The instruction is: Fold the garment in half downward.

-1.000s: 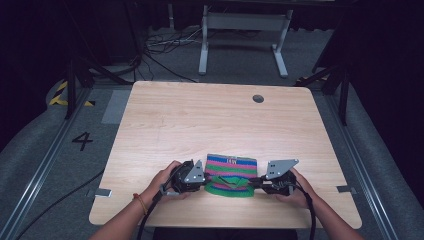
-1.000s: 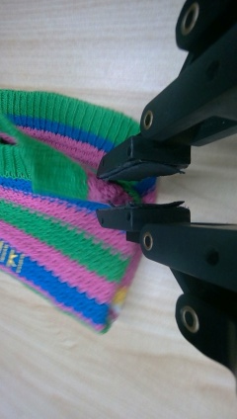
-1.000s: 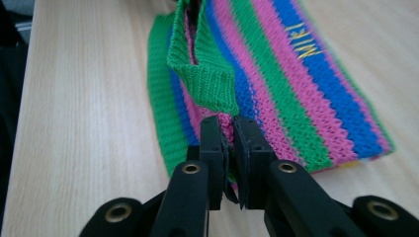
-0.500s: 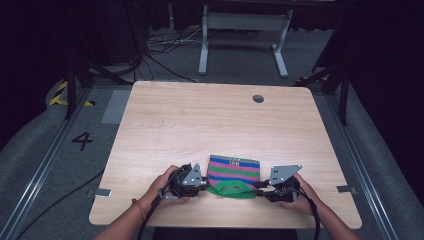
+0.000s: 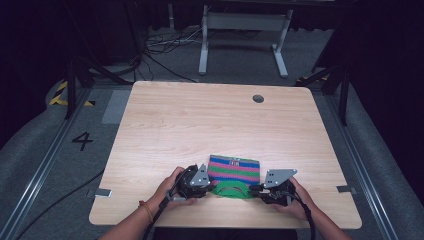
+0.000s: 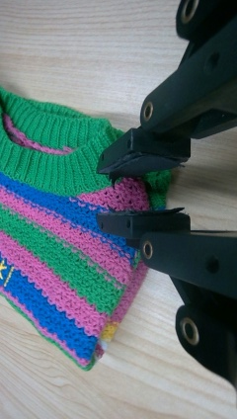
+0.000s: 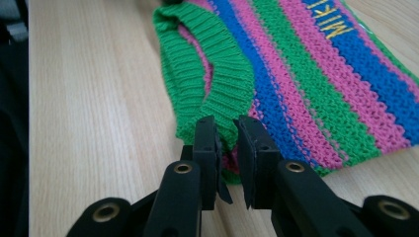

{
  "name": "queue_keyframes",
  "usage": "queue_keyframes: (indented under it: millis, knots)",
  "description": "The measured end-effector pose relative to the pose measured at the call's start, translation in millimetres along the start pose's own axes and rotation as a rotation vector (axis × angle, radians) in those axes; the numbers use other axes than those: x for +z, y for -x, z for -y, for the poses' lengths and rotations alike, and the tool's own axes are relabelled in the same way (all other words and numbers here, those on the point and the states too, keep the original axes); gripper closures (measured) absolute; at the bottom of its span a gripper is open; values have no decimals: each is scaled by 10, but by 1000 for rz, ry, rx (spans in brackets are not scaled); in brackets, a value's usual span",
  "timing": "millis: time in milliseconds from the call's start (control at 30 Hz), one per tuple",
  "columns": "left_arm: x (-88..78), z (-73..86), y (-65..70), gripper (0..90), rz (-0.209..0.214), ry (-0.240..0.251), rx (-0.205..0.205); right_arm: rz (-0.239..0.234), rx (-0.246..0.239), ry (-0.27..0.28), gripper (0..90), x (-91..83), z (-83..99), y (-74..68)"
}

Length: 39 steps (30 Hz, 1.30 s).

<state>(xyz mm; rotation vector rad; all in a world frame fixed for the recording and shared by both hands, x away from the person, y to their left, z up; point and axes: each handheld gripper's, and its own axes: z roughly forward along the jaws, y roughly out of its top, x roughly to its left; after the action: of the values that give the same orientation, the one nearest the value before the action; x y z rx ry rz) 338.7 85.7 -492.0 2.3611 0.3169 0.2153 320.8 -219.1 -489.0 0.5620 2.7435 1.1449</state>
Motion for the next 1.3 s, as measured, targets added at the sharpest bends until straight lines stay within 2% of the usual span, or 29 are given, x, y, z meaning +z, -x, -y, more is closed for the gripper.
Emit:
queue_keyframes:
  millis: [33,67,167,200,233,267,300,400,433,533,633,767,867,967,1067,1100,1167,1233,1300]
  knots:
    - [0,8,1,714,-2,0,-3,-2,20,7,795,4,7,13]
    - [0,8,1,714,-2,0,-3,-2,20,7,795,4,7,13]
    - [17,26,17,715,-22,-2,36,-4,12,7,796,11,19,40]
    - [26,21,9,715,-31,1,38,-2,16,12,797,20,17,54]
    - [27,22,-1,714,-41,-5,17,2,28,15,797,28,16,69]
    - [40,32,-43,714,-44,12,-2,11,49,28,801,52,14,118]
    - [37,38,-60,714,-49,8,-7,19,53,33,801,64,7,142]
    - [41,39,-93,715,-61,8,-13,41,42,26,800,85,-19,185]
    - [46,36,-110,715,-64,6,-8,61,36,23,799,111,-49,235]
    - [45,12,-166,714,-81,-16,-9,74,41,23,795,134,-74,293]
    - [0,-8,-174,662,-78,-21,-17,92,46,25,769,139,-99,334]
    - [-151,-17,-191,542,-114,-21,-31,129,46,27,634,80,-115,309]
    - [-262,-20,-171,421,-160,-82,-35,151,49,12,527,19,-117,300]
    - [-349,30,-160,311,-201,-102,-60,178,51,-3,424,-47,-101,285]
    - [-452,117,-176,265,-205,-111,-99,210,61,-15,345,-129,-82,278]
    - [-482,150,-175,263,-208,-117,-100,233,60,-27,321,-166,-70,276]
    - [-542,223,-172,269,-241,-163,-83,257,64,-38,296,-245,-39,281]
    - [-605,297,-184,263,-259,-182,-97,280,78,-41,277,-321,-11,294]
    - [-641,335,-189,244,-257,-182,-109,288,86,-40,270,-359,8,296]
